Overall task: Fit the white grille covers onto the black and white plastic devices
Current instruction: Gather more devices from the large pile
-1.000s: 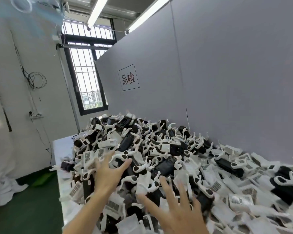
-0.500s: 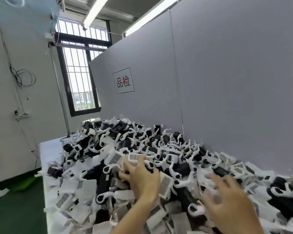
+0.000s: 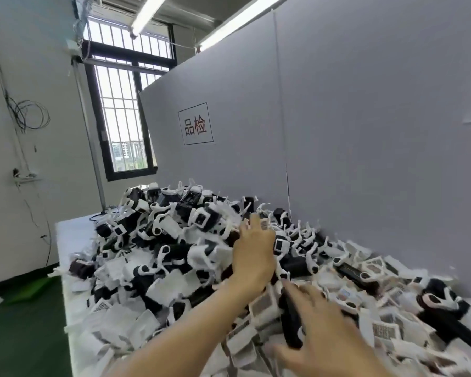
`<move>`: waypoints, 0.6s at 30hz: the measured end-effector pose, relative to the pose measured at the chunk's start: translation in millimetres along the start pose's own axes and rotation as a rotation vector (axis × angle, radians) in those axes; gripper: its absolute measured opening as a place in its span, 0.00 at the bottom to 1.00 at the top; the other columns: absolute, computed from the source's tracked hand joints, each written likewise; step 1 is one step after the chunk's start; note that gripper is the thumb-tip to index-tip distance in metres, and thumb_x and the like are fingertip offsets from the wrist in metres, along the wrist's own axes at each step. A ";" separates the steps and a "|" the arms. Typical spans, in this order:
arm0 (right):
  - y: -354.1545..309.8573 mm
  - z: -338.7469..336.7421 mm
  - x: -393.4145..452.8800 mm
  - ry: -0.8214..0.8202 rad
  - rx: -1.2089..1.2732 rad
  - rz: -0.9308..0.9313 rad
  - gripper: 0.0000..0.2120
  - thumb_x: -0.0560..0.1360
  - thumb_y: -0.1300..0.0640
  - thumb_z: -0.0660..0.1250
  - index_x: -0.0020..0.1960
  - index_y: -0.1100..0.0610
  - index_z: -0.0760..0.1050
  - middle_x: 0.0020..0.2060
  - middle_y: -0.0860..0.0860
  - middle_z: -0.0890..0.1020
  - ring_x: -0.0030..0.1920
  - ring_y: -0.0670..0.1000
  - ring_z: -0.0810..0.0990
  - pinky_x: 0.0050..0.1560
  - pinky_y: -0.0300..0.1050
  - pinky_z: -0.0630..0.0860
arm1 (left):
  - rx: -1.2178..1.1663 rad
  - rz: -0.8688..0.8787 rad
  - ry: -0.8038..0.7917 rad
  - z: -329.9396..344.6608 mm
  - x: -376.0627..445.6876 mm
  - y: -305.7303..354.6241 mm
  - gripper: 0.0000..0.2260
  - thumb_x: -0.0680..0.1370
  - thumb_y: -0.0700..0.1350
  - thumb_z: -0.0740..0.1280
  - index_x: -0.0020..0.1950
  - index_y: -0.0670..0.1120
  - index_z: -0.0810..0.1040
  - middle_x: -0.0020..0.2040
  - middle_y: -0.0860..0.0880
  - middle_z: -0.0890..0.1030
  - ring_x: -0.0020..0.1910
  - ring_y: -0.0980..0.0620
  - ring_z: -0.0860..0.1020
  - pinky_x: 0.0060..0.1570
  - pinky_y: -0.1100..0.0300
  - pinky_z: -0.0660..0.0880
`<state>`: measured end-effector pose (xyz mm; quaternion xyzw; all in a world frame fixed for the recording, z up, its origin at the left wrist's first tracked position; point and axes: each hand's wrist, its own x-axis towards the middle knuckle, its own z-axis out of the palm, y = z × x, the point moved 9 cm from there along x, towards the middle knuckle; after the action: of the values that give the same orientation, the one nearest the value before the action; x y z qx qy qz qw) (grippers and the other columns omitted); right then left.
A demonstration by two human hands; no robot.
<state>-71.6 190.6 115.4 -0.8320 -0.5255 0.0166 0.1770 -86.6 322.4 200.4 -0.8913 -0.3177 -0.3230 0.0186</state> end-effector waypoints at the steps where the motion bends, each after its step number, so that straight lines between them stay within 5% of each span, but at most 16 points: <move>1: 0.6 12.3 2.7 -0.009 -0.060 0.045 0.48 0.67 0.26 0.61 0.77 0.33 0.37 0.78 0.43 0.44 0.75 0.54 0.61 0.72 0.57 0.64 | 0.038 0.090 -0.023 0.2 3.3 15.1 0.11 0.73 0.29 0.64 0.41 0.45 0.69 0.68 0.44 0.64 0.65 0.41 0.67 0.46 0.55 0.80; 5: 16.9 14.1 0.6 0.220 -0.145 0.151 0.38 0.71 0.36 0.59 0.75 0.31 0.43 0.79 0.45 0.45 0.69 0.51 0.71 0.63 0.48 0.69 | 0.089 0.438 -0.116 3.1 13.1 88.0 0.11 0.71 0.28 0.67 0.48 0.41 0.75 0.66 0.42 0.65 0.61 0.40 0.68 0.42 0.51 0.79; 9: 58.6 -8.6 -9.0 0.380 0.053 0.302 0.37 0.68 0.35 0.65 0.75 0.32 0.56 0.74 0.44 0.61 0.58 0.45 0.78 0.50 0.41 0.77 | -0.141 0.726 -0.272 17.1 5.6 162.9 0.05 0.71 0.27 0.67 0.43 0.34 0.80 0.53 0.37 0.76 0.49 0.45 0.69 0.49 0.49 0.74; 11: 88.4 -28.0 -18.4 0.458 0.248 0.407 0.26 0.69 0.40 0.69 0.67 0.37 0.71 0.60 0.45 0.76 0.51 0.49 0.80 0.45 0.45 0.75 | -0.307 0.742 -0.370 25.8 -0.8 187.2 0.04 0.71 0.29 0.69 0.45 0.32 0.81 0.51 0.34 0.79 0.58 0.41 0.72 0.59 0.47 0.70; 14: 133.3 -51.1 -23.5 0.477 0.404 0.505 0.07 0.74 0.48 0.70 0.49 0.50 0.80 0.41 0.49 0.84 0.44 0.55 0.80 0.42 0.49 0.72 | -0.427 0.667 -0.541 30.9 -11.4 214.8 0.16 0.80 0.41 0.68 0.67 0.40 0.76 0.75 0.38 0.68 0.79 0.46 0.58 0.76 0.50 0.57; 16: 158.6 -59.9 -25.8 0.452 0.330 0.539 0.08 0.77 0.52 0.67 0.50 0.56 0.80 0.49 0.57 0.85 0.51 0.61 0.82 0.42 0.49 0.70 | -0.458 0.769 -0.629 18.9 -29.7 232.0 0.20 0.83 0.47 0.64 0.74 0.44 0.71 0.78 0.44 0.65 0.78 0.48 0.60 0.77 0.49 0.56; 18: 188.6 -70.2 -35.5 0.494 0.293 0.622 0.12 0.78 0.53 0.67 0.58 0.58 0.80 0.57 0.61 0.84 0.55 0.63 0.81 0.45 0.50 0.70 | -0.529 0.894 -0.666 -5.3 -48.8 233.5 0.18 0.83 0.48 0.64 0.73 0.47 0.72 0.72 0.48 0.74 0.70 0.49 0.71 0.69 0.54 0.67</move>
<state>91.3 67.3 116.7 -0.8959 -0.1831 -0.0562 0.4008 16.7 107.9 216.0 -0.9656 0.1886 -0.0562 -0.1697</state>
